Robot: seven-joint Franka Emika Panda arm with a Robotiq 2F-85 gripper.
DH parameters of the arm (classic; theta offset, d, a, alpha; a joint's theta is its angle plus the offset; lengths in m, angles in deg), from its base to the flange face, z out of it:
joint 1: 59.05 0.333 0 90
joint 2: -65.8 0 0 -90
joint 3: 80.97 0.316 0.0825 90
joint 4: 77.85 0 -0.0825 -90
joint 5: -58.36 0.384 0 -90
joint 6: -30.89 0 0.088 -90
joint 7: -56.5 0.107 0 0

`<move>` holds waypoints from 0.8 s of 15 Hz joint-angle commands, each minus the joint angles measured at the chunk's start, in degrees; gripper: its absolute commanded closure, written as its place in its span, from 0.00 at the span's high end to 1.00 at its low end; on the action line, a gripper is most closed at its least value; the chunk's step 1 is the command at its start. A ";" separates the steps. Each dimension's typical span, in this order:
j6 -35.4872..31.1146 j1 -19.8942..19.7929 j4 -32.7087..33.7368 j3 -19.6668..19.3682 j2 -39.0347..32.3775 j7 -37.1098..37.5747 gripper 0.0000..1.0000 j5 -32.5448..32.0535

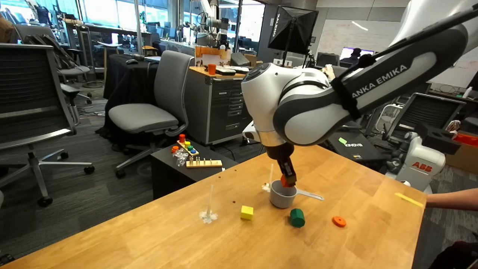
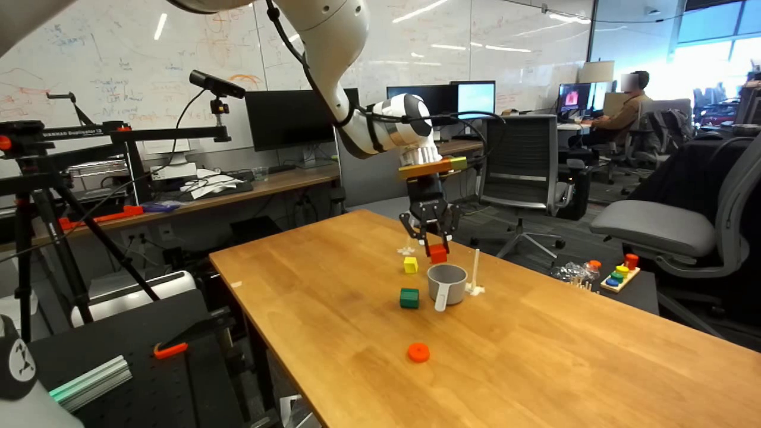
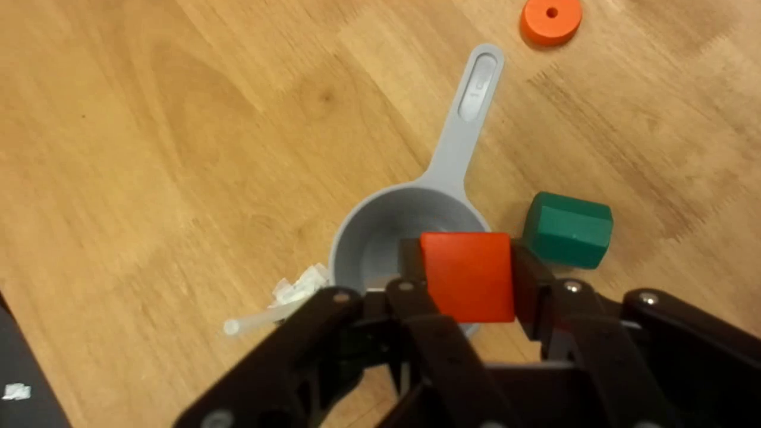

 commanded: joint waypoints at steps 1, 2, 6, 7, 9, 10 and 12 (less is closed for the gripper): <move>4.31 1.44 8.15 -0.74 -3.75 -0.58 0.13 0.95; 4.60 1.50 9.06 -0.83 -4.27 -0.55 0.13 0.96; 6.71 1.17 11.58 -1.11 -6.06 -0.18 0.65 2.03; 7.25 1.13 12.07 -1.17 -6.40 -0.15 0.70 2.24; 7.95 0.97 12.69 -1.21 -6.89 -0.23 0.87 2.53; 8.40 0.84 12.94 -1.19 -7.04 -0.28 0.94 2.80; 8.68 0.69 12.62 -0.83 -6.68 -0.46 1.00 3.48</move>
